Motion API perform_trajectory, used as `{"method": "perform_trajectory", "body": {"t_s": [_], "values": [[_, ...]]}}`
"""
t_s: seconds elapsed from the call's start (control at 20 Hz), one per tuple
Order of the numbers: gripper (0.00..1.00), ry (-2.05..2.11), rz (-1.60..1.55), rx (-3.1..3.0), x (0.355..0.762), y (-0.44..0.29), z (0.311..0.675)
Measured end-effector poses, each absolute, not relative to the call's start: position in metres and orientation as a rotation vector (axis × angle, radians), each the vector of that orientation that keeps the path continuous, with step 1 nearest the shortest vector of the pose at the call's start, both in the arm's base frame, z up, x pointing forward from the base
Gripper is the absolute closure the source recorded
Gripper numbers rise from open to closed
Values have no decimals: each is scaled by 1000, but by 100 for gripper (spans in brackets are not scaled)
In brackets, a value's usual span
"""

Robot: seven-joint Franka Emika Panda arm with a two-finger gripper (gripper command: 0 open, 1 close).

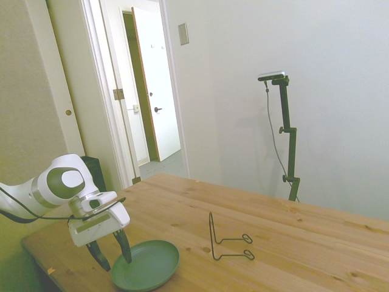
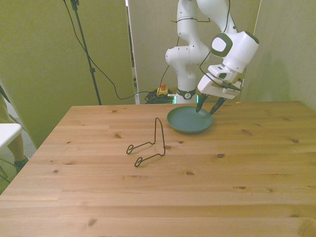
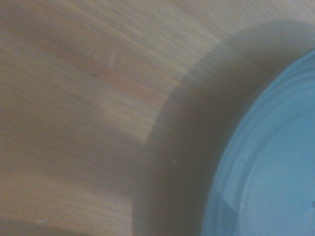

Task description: Load the plate

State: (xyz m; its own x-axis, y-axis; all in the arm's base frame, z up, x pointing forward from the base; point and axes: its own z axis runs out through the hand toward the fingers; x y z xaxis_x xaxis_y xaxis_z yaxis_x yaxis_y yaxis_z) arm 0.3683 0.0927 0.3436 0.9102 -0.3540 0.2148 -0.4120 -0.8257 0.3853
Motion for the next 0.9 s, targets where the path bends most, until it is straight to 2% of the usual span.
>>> {"method": "perform_trajectory", "body": {"t_s": [0.35,0.9], "values": [[100,-458,337,2661,364,85,342],[100,-467,323,2665,366,80,336]]}}
